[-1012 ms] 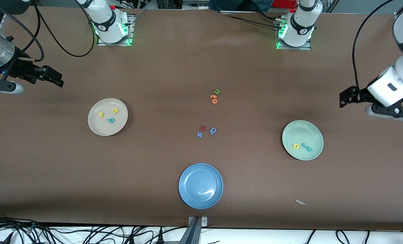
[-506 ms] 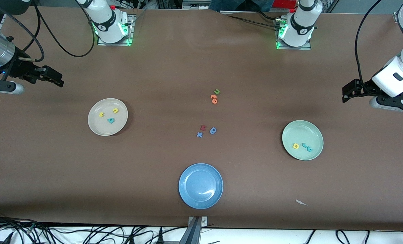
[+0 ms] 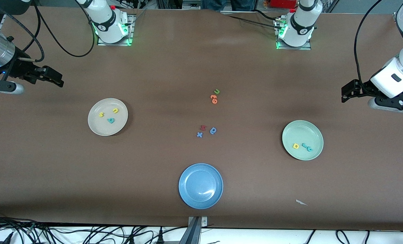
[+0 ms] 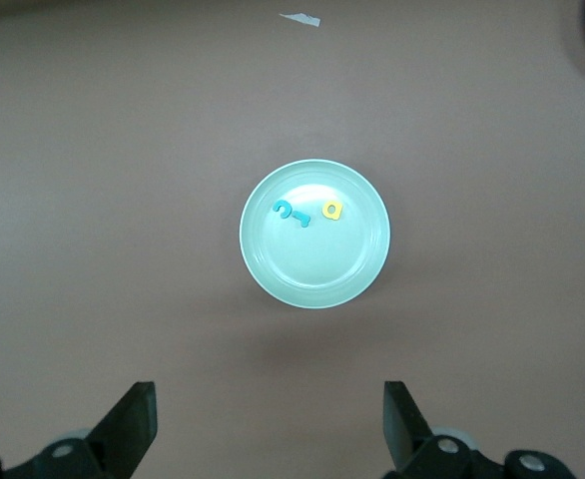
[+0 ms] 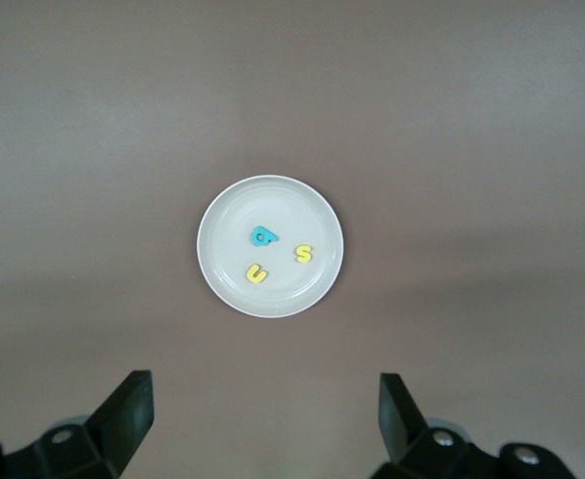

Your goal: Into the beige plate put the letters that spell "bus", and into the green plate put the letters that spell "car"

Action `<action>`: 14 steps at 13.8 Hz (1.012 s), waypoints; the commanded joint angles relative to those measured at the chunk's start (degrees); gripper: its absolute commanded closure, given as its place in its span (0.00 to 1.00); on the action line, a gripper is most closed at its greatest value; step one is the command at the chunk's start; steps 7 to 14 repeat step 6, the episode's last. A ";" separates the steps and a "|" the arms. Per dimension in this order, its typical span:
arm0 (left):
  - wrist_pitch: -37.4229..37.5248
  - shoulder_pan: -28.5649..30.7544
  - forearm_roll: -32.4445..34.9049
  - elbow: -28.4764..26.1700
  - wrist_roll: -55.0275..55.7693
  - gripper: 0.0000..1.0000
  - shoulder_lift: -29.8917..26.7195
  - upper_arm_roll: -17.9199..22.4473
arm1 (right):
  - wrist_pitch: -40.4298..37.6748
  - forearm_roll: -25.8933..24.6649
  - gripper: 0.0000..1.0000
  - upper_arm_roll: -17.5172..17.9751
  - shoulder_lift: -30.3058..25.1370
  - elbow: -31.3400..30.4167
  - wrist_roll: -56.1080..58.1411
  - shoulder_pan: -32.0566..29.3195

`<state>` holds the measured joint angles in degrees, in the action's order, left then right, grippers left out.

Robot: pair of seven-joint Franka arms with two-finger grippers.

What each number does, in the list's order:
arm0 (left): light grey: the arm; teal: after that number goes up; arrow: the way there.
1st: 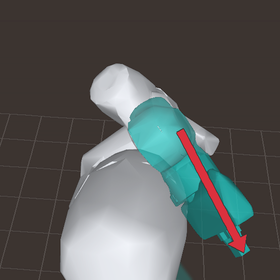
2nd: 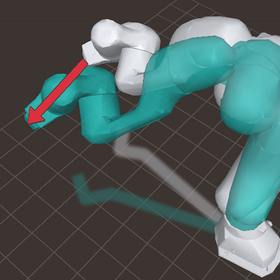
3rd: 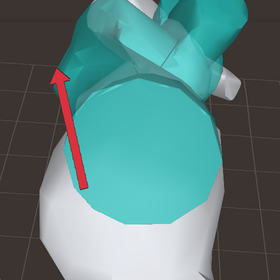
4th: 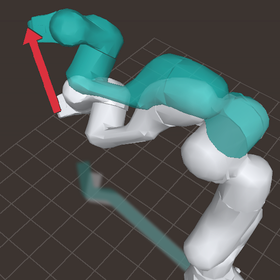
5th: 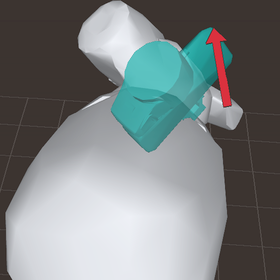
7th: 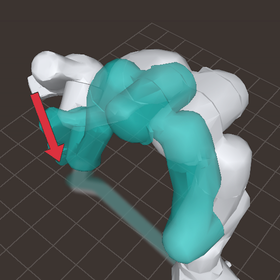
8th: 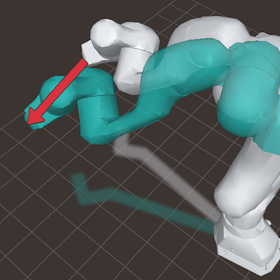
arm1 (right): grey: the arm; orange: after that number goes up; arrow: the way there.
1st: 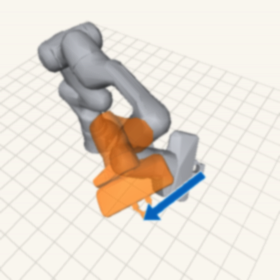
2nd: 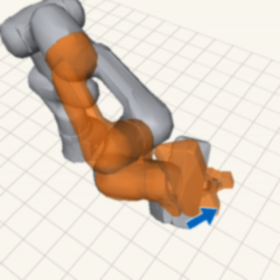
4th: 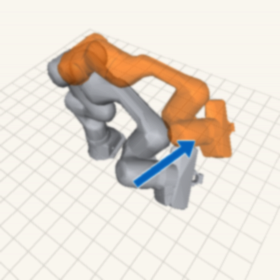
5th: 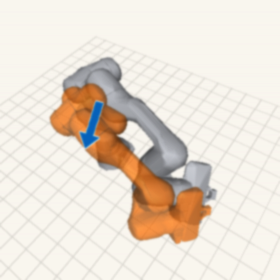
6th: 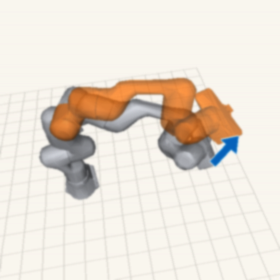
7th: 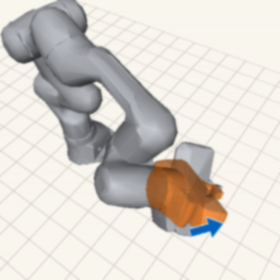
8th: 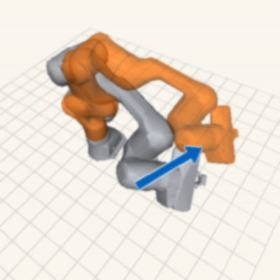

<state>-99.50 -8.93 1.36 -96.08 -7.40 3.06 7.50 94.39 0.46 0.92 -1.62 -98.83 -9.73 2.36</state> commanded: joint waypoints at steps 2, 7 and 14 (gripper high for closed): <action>0.88 -0.39 -0.84 -0.08 -1.83 0.00 -0.24 0.94 | -0.78 1.21 0.00 0.05 0.56 1.36 0.77 -0.52; 0.88 -0.39 -0.84 -0.25 -1.83 0.00 -0.24 0.94 | -0.70 1.21 0.00 0.05 0.56 1.36 0.77 -0.52; 0.88 -0.39 -0.84 -0.25 -1.83 0.00 -0.24 0.94 | -0.70 1.21 0.00 0.05 0.56 1.36 0.77 -0.52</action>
